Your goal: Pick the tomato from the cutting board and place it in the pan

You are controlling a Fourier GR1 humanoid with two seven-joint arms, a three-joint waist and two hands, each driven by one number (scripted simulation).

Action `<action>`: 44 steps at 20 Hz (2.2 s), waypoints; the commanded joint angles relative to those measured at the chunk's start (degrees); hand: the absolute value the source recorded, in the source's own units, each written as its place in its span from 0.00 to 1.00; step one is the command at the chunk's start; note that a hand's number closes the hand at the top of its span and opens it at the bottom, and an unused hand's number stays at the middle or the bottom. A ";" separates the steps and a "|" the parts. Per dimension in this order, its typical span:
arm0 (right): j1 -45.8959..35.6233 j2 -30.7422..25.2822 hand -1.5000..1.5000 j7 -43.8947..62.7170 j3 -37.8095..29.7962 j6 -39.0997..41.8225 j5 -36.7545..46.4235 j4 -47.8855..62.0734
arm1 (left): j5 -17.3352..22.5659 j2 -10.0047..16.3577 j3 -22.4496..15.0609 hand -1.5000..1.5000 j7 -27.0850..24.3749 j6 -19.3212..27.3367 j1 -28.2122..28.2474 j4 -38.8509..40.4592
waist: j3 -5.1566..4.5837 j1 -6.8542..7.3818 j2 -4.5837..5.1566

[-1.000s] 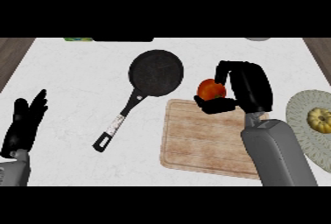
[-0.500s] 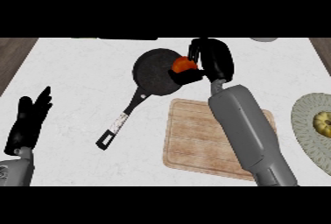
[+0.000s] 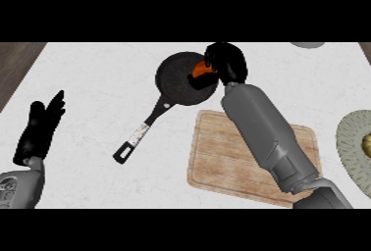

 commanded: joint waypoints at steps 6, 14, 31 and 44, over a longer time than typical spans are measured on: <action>-3.27 0.05 1.00 -8.15 -2.72 -3.35 -8.32 11.65 | -1.51 -1.55 -2.36 0.50 -0.89 -0.02 -2.81 1.18 | 0.07 3.26 1.36; -2.97 0.05 0.00 -13.21 -5.85 -2.23 -16.18 15.68 | -0.93 -1.65 -3.00 0.50 -0.48 -1.59 -5.30 1.37 | 0.17 6.27 2.15; -6.35 0.05 0.00 -26.52 -15.23 -13.08 -29.52 15.46 | -1.33 -1.81 -1.97 0.50 0.02 -0.19 -5.09 2.43 | 0.09 4.06 1.03; 2.02 -9.61 0.00 -35.22 -21.42 -2.14 -34.67 14.66 | 0.78 0.90 3.19 0.50 -3.08 -0.69 1.75 3.36 | 0.01 -3.06 -0.94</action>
